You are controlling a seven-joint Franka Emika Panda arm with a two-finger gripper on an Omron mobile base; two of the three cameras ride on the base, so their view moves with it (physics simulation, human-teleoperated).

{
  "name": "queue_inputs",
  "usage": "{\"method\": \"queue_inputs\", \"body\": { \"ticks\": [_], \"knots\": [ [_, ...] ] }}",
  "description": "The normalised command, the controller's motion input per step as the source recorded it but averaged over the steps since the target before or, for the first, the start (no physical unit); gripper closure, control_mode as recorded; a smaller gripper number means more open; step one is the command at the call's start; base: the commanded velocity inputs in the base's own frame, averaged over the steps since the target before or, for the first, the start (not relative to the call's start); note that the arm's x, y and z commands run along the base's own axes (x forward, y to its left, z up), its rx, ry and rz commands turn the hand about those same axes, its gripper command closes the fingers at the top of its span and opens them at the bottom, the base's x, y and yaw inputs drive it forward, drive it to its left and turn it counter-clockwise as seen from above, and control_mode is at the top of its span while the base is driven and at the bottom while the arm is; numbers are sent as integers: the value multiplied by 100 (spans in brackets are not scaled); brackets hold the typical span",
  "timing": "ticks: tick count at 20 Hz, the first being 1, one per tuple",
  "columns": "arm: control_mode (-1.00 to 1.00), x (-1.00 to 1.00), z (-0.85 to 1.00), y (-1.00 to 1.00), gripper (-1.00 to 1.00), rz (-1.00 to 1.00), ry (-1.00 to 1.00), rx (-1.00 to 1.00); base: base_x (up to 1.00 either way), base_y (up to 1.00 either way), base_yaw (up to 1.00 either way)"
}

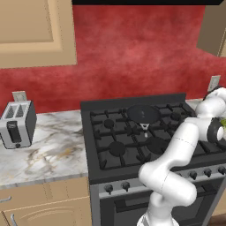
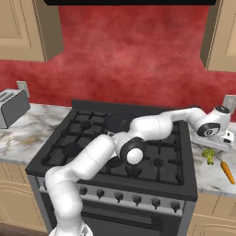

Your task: Put the carrot and broccoli in the pan. Then turn on the rear center burner and set the heat to medium.

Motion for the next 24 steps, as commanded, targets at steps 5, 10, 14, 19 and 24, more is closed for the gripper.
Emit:
{"method": "queue_inputs", "body": {
  "ticks": [5,10,14,19,24],
  "knots": [
    [-100,0,-10,-7,-100,2,0,0,0,0,0],
    [-100,0,0,0,-100,2,0,0,0,0,0],
    [-100,0,-7,0,-100,3,0,0,0,0,0],
    [-100,-11,-9,0,-100,5,0,0,0,0,0],
    [-100,-26,8,0,-100,4,-6,0,0,0,0]
  ]
}}
